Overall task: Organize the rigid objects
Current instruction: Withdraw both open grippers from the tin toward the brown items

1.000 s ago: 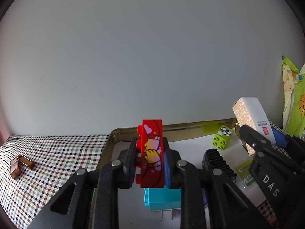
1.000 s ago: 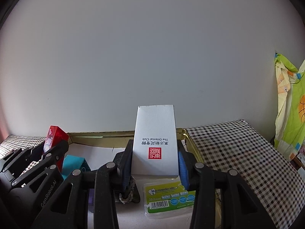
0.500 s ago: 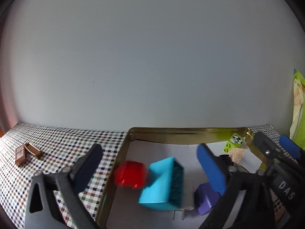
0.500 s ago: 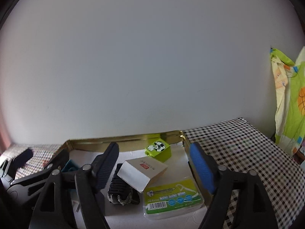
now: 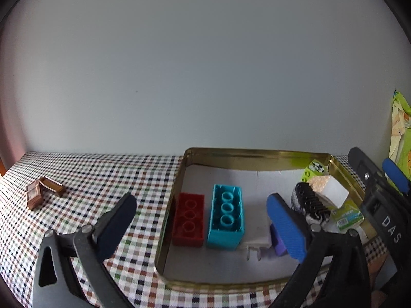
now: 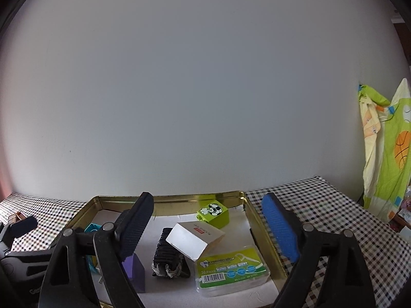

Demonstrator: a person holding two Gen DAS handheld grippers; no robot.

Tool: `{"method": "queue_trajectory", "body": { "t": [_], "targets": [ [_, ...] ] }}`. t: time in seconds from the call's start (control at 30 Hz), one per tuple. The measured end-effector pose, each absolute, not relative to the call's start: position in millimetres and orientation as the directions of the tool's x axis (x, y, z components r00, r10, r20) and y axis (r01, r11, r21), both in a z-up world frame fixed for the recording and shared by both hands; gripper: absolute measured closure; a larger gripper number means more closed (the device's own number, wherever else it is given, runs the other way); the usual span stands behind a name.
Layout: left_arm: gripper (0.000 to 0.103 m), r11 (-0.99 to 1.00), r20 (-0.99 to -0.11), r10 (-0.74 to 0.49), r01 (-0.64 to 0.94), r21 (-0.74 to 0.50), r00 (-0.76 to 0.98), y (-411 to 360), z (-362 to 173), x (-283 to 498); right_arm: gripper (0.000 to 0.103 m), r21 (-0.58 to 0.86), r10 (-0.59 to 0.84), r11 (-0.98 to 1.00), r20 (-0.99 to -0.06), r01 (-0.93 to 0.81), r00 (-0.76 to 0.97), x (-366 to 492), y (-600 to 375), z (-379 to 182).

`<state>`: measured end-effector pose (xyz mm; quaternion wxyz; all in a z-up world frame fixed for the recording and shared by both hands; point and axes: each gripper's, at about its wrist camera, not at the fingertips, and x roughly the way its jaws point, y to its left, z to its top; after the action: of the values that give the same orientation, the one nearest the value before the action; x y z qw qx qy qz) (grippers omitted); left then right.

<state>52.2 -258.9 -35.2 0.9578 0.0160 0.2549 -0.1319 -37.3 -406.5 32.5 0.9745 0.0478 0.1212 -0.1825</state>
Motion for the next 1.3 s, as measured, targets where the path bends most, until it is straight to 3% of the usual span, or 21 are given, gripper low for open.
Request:
{"method": "queue_trajectory", "body": {
  "t": [0.33, 0.83, 1.3],
  "targets": [
    [0.000, 0.975, -0.499, -0.180, 0.222, 0.026, 0.848, -228.6, -41.3, 34.5, 0.015, 0.030, -0.421, 0.902, -0.159, 0.431, 0.893, -60.9, -388.1, 40.0],
    [0.000, 0.982, -0.506, -0.137, 0.185, 0.045, 0.851, -172.5, -44.4, 29.8, 0.015, 0.051, -0.411, 0.897, -0.262, 0.438, 0.873, -71.0, -368.4, 32.9],
    [0.000, 0.989, -0.503, -0.099, 0.142, 0.046, 0.859, -119.8, -45.1, 36.2, 0.015, 0.018, -0.344, 0.931, -0.284, 0.364, 0.895, -61.7, -301.3, 30.7]
  ]
}}
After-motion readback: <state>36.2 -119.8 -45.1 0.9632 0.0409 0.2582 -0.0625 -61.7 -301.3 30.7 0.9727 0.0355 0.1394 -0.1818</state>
